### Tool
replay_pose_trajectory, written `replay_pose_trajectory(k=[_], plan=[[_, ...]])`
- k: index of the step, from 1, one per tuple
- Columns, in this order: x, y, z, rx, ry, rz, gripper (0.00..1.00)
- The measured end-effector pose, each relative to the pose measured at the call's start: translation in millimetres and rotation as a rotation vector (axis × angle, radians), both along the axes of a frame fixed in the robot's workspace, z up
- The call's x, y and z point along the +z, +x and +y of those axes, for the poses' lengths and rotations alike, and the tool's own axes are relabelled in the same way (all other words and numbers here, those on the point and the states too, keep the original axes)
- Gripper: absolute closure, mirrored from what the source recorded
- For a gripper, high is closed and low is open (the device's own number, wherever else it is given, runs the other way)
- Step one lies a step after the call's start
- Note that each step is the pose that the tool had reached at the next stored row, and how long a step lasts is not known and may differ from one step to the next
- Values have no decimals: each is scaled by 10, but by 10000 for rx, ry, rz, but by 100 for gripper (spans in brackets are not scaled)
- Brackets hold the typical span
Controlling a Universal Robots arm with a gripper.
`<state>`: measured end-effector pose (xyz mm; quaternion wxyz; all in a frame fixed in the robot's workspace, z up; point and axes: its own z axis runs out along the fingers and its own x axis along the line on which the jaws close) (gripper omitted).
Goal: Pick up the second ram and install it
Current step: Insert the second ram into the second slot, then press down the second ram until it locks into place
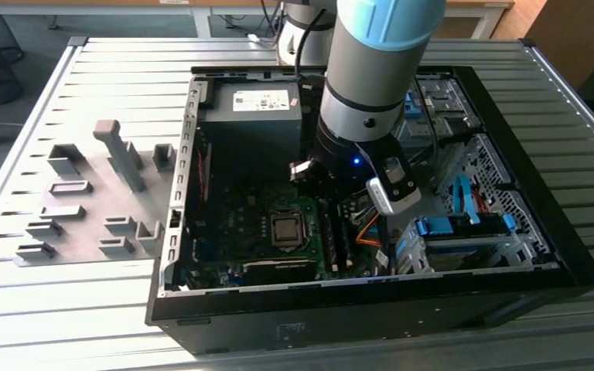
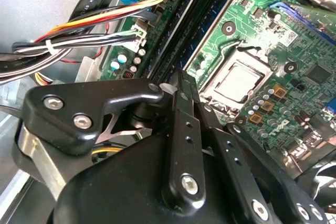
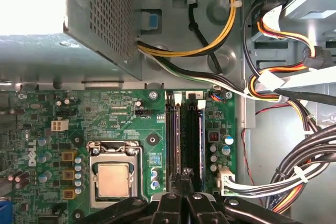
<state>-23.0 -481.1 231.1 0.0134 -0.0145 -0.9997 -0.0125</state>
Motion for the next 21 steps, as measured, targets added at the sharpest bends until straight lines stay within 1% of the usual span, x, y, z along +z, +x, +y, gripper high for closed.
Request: replay_pose_trajectory(k=[5,8,17,21], plan=[[-73,1,0,1,-13,0,89],[-83,0,0,0,-14,0,89],[-148,0,-1,0,-18,6,89],[-153,0,0,0,-18,7,89]])
